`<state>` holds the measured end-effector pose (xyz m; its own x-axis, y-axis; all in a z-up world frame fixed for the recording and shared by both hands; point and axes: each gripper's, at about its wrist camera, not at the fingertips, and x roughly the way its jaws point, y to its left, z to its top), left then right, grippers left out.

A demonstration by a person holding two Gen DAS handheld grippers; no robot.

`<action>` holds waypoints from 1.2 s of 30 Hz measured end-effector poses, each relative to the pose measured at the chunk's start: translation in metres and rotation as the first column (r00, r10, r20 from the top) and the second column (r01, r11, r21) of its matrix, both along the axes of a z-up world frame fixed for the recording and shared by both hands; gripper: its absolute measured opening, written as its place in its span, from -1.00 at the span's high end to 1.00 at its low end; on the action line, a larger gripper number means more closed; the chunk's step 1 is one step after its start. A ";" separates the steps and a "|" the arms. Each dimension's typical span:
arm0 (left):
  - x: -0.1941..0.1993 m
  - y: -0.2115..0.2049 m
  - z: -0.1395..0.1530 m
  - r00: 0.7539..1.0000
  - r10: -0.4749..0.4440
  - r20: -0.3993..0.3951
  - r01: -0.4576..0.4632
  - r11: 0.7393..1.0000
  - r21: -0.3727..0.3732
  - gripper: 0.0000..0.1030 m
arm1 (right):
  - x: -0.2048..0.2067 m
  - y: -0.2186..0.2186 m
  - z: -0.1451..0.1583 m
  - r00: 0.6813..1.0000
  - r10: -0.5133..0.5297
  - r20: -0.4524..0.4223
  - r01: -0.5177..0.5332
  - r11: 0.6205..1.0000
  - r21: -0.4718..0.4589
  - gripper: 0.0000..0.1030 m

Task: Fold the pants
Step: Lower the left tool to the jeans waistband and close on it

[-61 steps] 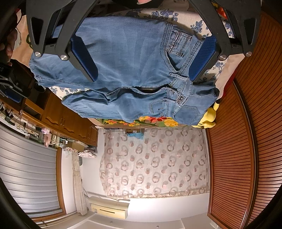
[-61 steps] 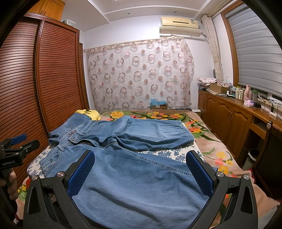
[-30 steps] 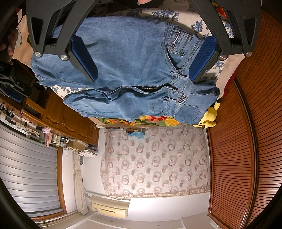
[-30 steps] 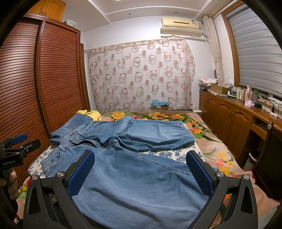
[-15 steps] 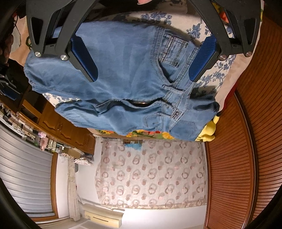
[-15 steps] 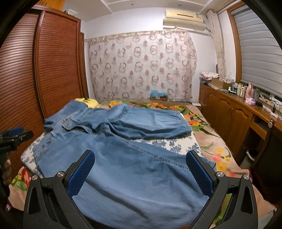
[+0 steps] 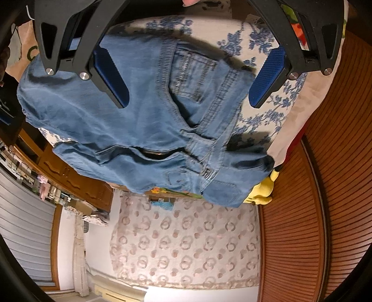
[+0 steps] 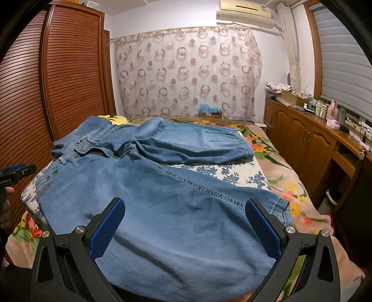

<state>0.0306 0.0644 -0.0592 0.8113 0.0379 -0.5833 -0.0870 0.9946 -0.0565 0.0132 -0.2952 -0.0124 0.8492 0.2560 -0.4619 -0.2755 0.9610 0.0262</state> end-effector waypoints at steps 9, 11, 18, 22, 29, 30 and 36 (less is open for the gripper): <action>-0.005 0.044 -0.019 0.997 0.067 -0.043 -0.069 0.996 -0.053 -0.81 | 0.002 0.002 -0.002 0.999 0.024 -0.031 -0.024 1.000 -0.016 -1.00; -0.005 0.051 -0.025 0.996 0.067 -0.061 -0.071 0.995 -0.073 -0.65 | 0.004 0.002 -0.003 0.999 0.029 -0.040 -0.029 0.999 -0.019 -1.00; -0.005 0.064 -0.050 0.991 0.057 -0.124 -0.076 0.984 -0.158 -0.33 | 0.009 -0.001 -0.002 0.997 0.046 -0.067 -0.048 0.998 -0.032 -1.00; -0.002 0.065 -0.058 0.989 0.054 -0.139 -0.081 0.977 -0.199 -0.27 | 0.012 -0.002 -0.001 0.996 0.057 -0.071 -0.059 0.998 -0.036 -1.00; 0.004 0.060 -0.060 0.987 0.077 -0.139 -0.102 0.977 -0.184 -0.04 | 0.012 -0.003 0.001 0.995 0.069 -0.072 -0.072 0.996 -0.043 -1.00; 0.006 0.060 -0.060 0.986 0.083 -0.143 -0.109 0.977 -0.184 0.12 | 0.012 -0.004 0.001 0.995 0.070 -0.072 -0.073 0.996 -0.043 -1.00; 0.009 0.059 -0.055 0.990 0.040 -0.135 -0.068 0.974 -0.216 0.69 | 0.016 0.002 0.002 0.994 0.078 -0.073 -0.081 0.996 -0.037 -1.00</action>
<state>0.0399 0.1239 -0.1145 0.7293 -0.0610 -0.6815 -0.1610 0.9528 -0.2575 0.0293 -0.2929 -0.0106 0.7916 0.3015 -0.5315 -0.3495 0.9369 0.0108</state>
